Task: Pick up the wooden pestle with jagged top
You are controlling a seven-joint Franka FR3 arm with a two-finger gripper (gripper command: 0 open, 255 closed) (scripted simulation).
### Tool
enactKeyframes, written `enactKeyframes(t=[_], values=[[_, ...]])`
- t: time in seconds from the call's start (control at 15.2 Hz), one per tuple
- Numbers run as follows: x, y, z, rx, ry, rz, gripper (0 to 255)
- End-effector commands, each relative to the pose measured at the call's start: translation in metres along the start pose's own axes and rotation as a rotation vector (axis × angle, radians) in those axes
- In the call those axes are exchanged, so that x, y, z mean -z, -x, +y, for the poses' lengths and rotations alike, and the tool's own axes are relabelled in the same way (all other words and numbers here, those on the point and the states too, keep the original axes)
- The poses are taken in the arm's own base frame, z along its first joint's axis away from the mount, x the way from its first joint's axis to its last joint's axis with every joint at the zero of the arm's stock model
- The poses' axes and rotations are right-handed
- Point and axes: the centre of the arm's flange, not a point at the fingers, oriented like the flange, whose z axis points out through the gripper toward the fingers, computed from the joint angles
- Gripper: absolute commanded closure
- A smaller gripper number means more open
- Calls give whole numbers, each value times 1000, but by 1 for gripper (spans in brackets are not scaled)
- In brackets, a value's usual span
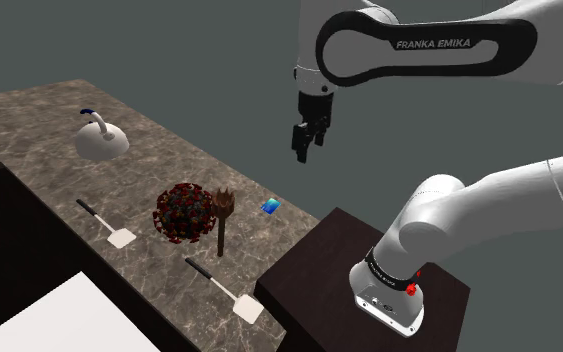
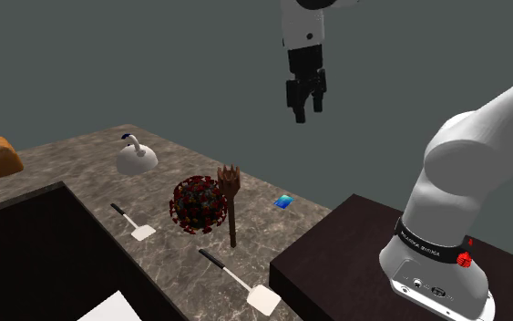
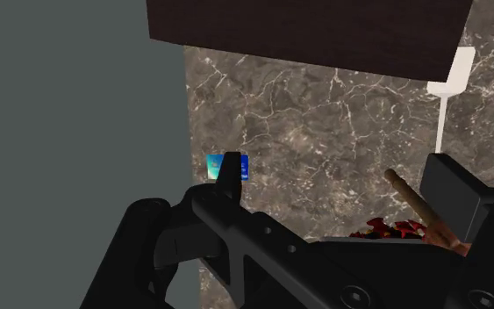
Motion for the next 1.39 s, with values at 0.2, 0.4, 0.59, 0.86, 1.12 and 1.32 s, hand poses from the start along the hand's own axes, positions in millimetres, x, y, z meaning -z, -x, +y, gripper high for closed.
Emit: enactKeyframes(t=[0.2,0.4,0.59,0.86,1.12,1.32], values=[[-25,-35,-44,80,12,76,0],[-38,-55,-71,128,19,119,0],[-51,-74,-98,176,27,163,0],[-67,-98,-137,239,37,221,0],[-81,-118,-172,296,46,273,0],[-97,-120,-173,296,46,273,0]])
